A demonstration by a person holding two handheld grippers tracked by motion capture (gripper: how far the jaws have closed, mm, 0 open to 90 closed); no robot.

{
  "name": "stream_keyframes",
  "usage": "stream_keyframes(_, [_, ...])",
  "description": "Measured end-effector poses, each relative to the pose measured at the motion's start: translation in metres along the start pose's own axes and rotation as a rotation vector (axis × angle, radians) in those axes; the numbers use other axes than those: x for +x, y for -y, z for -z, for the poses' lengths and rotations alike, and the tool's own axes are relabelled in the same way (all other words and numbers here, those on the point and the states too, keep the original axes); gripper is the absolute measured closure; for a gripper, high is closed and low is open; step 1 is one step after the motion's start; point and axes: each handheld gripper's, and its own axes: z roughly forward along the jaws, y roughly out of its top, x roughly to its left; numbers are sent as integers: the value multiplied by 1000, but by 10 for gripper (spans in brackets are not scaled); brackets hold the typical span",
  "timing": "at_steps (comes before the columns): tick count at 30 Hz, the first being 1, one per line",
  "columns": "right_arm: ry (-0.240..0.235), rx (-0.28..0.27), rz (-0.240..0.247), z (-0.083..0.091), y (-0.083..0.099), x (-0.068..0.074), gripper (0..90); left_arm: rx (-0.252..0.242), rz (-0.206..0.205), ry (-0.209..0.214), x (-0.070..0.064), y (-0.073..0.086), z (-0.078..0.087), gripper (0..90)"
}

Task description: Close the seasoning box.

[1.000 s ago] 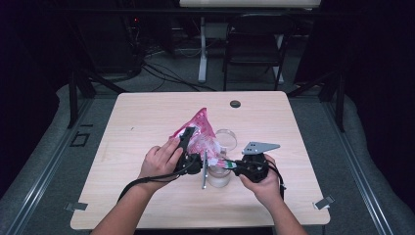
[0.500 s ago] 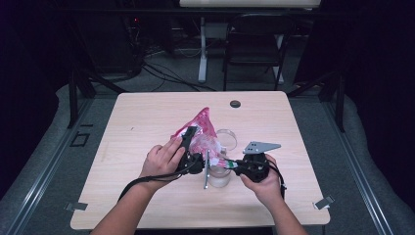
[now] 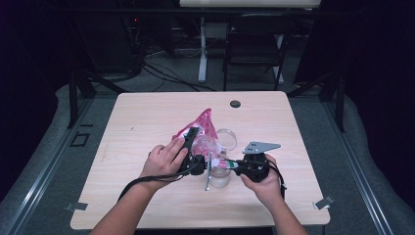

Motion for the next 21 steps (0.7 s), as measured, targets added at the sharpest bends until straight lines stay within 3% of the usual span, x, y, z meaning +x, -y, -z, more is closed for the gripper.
stream_keyframes(10, [0, 0, 1, -1, 0, 1, 900, 7, -65, 25, 3, -1, -2, 647])
stream_keyframes(21, [2, 18, 11, -2, 1, 2, 900, 12, -85, 47, 4, 1, -4, 637])
